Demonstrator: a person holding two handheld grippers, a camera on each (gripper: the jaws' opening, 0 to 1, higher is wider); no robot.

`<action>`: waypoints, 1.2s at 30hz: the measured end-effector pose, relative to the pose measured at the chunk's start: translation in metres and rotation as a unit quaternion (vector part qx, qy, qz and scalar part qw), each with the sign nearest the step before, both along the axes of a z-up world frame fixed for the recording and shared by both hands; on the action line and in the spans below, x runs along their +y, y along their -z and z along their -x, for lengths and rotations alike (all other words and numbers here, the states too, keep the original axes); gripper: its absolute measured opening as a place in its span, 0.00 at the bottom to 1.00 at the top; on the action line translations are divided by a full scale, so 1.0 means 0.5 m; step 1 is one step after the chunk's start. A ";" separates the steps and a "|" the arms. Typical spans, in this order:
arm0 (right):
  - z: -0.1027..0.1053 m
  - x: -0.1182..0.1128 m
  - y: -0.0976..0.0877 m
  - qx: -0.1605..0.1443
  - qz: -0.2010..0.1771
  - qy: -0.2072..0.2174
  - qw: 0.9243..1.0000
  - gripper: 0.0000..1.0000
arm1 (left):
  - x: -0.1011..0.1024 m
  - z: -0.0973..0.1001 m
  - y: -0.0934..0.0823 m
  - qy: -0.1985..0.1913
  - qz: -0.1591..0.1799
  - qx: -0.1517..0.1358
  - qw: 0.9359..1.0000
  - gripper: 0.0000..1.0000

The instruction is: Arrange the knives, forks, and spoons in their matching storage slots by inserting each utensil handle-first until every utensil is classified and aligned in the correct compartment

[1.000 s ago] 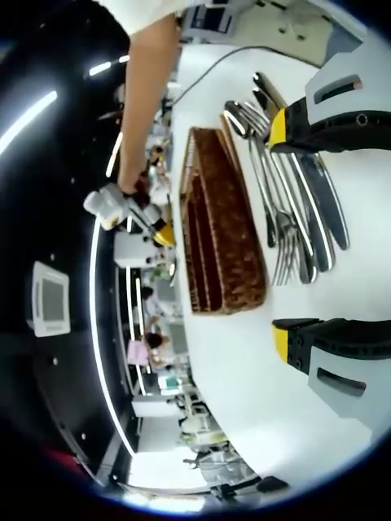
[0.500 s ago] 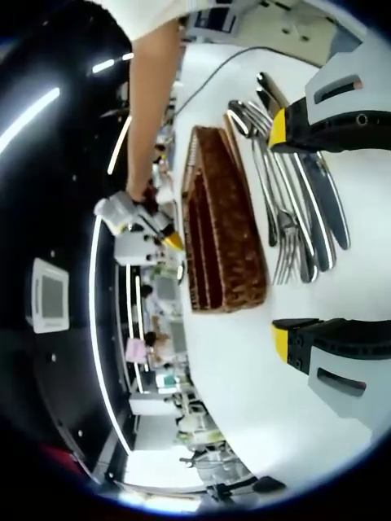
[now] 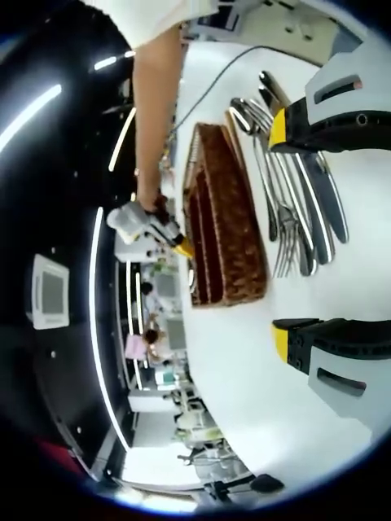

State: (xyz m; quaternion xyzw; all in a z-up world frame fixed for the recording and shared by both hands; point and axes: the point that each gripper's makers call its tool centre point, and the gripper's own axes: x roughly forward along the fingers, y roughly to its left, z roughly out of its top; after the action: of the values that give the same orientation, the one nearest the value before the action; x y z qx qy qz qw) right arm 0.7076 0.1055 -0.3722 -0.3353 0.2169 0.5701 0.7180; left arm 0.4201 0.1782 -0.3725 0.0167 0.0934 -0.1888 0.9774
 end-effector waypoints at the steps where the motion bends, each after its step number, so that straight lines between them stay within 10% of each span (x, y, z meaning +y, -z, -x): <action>1: -0.005 0.005 0.007 -0.002 0.003 -0.005 1.000 0.03 | 0.004 0.000 -0.002 -0.002 0.001 -0.001 1.000 0.84; 36: -0.036 0.004 0.053 0.001 0.046 -0.008 0.999 0.06 | 0.017 -0.011 -0.003 -0.007 0.027 0.004 1.000 0.82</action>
State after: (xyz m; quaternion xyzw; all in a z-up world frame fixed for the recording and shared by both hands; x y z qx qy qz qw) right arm 0.7257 0.1076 -0.3990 -0.3691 0.2416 0.5653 0.6970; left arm 0.4256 0.1869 -0.3707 -0.0117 0.0923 -0.1841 0.9785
